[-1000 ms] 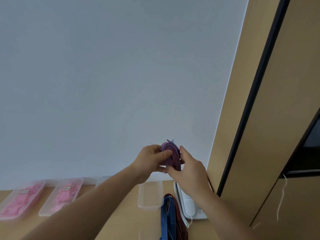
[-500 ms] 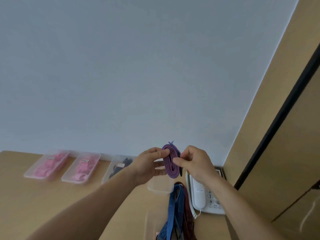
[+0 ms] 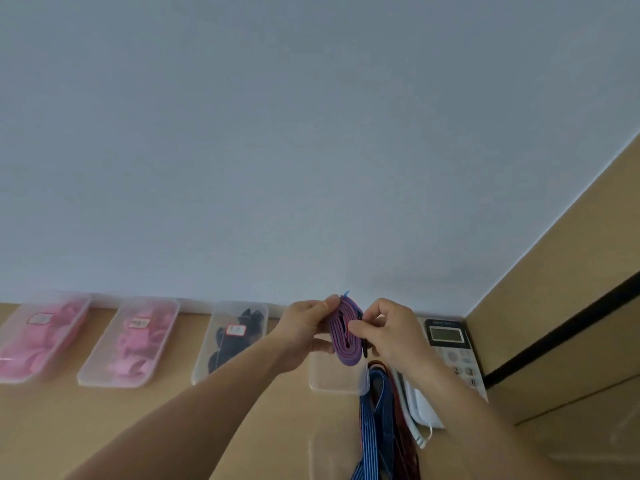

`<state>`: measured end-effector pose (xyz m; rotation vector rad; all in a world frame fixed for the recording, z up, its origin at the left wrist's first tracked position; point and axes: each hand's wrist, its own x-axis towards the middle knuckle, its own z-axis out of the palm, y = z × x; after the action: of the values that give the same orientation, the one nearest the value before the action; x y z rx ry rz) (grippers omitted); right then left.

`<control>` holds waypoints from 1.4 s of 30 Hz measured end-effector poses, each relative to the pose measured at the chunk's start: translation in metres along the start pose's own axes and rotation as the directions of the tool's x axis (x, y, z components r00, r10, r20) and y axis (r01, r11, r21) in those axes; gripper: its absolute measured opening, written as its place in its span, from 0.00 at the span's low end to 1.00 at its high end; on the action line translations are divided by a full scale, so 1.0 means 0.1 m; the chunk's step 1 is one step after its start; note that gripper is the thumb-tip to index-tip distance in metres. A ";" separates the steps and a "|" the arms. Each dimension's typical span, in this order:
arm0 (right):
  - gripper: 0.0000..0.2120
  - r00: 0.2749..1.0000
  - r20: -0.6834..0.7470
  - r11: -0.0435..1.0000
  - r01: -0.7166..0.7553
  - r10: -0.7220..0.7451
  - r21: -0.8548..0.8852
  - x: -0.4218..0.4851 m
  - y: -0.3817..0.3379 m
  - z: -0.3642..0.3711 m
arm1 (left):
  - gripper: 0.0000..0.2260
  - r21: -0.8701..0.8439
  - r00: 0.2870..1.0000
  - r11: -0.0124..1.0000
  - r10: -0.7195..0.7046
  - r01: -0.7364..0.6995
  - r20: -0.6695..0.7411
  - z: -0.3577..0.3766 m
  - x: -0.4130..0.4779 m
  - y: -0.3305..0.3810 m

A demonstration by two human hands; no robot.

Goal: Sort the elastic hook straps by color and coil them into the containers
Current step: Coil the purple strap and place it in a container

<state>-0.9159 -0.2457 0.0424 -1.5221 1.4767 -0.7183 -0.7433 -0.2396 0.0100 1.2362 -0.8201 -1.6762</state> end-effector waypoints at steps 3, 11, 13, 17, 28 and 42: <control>0.09 0.995 -0.095 0.966 -0.063 0.040 -0.252 0.21 0.15 0.20 | 0.10 0.194 0.990 0.980 -0.008 0.035 -0.139 -0.13 0.28 -0.10; 0.06 0.998 -0.053 0.777 -0.068 0.044 -0.626 0.64 0.54 0.83 | 0.08 0.704 0.976 0.687 -0.036 0.179 -0.213 -0.47 0.58 -0.56; 0.07 0.998 -0.069 0.725 -0.054 0.008 -0.687 0.69 0.60 0.93 | 0.09 0.697 0.983 0.697 -0.071 0.169 -0.167 -0.50 0.60 -0.61; 0.06 0.990 -0.115 0.687 -0.031 -0.077 -0.726 0.73 0.64 1.06 | 0.08 0.684 0.991 0.719 -0.051 0.124 -0.127 -0.52 0.60 -0.66; 0.08 0.976 0.137 0.614 0.215 -0.172 -0.760 0.58 0.84 1.04 | 0.09 0.644 0.993 0.756 -0.075 0.115 -0.090 -0.54 0.68 -0.65; 0.11 0.983 -0.184 0.789 -0.121 0.011 -0.603 0.53 0.84 1.08 | 0.15 0.822 0.995 0.564 0.007 0.076 -0.098 -0.52 0.66 -0.60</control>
<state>-0.8550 -0.2693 -0.0889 -1.9055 2.0178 -0.3329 -0.7172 -0.2766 -0.0828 1.9452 -1.6501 -1.2247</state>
